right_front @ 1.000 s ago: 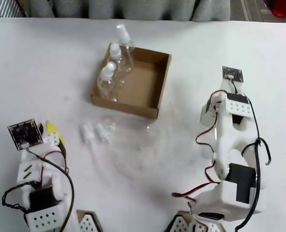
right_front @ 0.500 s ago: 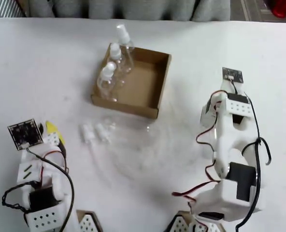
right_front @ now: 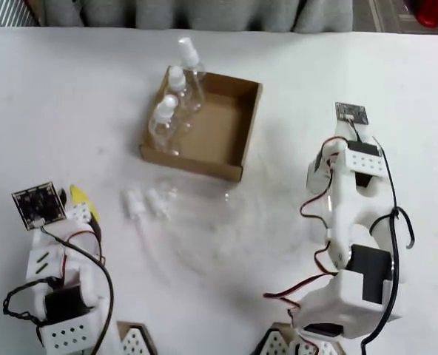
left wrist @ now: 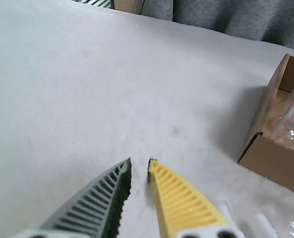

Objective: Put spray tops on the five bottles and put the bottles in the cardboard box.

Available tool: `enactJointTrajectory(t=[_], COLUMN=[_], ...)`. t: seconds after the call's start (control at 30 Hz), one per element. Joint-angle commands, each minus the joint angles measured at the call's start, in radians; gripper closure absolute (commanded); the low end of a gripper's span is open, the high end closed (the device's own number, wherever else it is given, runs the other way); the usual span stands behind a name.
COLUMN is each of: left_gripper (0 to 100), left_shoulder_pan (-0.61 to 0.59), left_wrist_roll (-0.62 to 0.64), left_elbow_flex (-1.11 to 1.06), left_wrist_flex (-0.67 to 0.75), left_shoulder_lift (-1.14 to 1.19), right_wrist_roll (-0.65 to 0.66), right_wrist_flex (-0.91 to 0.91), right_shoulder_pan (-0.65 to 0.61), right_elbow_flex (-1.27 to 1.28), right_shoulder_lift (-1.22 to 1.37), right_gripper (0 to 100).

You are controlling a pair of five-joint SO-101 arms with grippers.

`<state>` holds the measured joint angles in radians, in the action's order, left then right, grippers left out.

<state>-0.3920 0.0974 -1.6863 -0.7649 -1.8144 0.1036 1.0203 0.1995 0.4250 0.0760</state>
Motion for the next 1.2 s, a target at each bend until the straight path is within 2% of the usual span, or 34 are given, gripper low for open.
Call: enactJointTrajectory(t=[0.0, 0.27, 0.43, 0.5, 0.87, 1.03, 1.17], left_gripper=[93, 93, 93, 93, 93, 93, 93], left_shoulder_pan=[0.018, 0.018, 0.018, 0.018, 0.068, 0.079, 0.136], left_wrist_roll=[0.006, 0.006, 0.006, 0.006, 0.014, 0.015, 0.015], left_elbow_flex=[0.026, 0.026, 0.026, 0.026, 0.052, 0.12, 0.163], left_wrist_flex=[0.029, 0.029, 0.029, 0.029, 0.018, -0.069, -0.135], left_shoulder_lift=[-0.018, -0.018, -0.018, -0.018, -0.013, -0.013, -0.013], right_wrist_roll=[0.031, 0.072, 0.1, 0.13, 0.127, 0.127, 0.127], right_wrist_flex=[-0.024, -0.05, -0.13, -0.139, -0.14, -0.14, -0.14], right_shoulder_pan=[-0.013, -0.013, -0.005, -0.005, -0.001, -0.001, -0.001], right_elbow_flex=[-0.054, -0.029, 0.008, 0.026, 0.034, 0.035, 0.044], right_shoulder_lift=[-0.005, -0.004, -0.004, -0.005, -0.005, -0.004, -0.004], right_gripper=[73.7, 79.1, 99.4, 96.4, 98.2, 98.2, 98.2])
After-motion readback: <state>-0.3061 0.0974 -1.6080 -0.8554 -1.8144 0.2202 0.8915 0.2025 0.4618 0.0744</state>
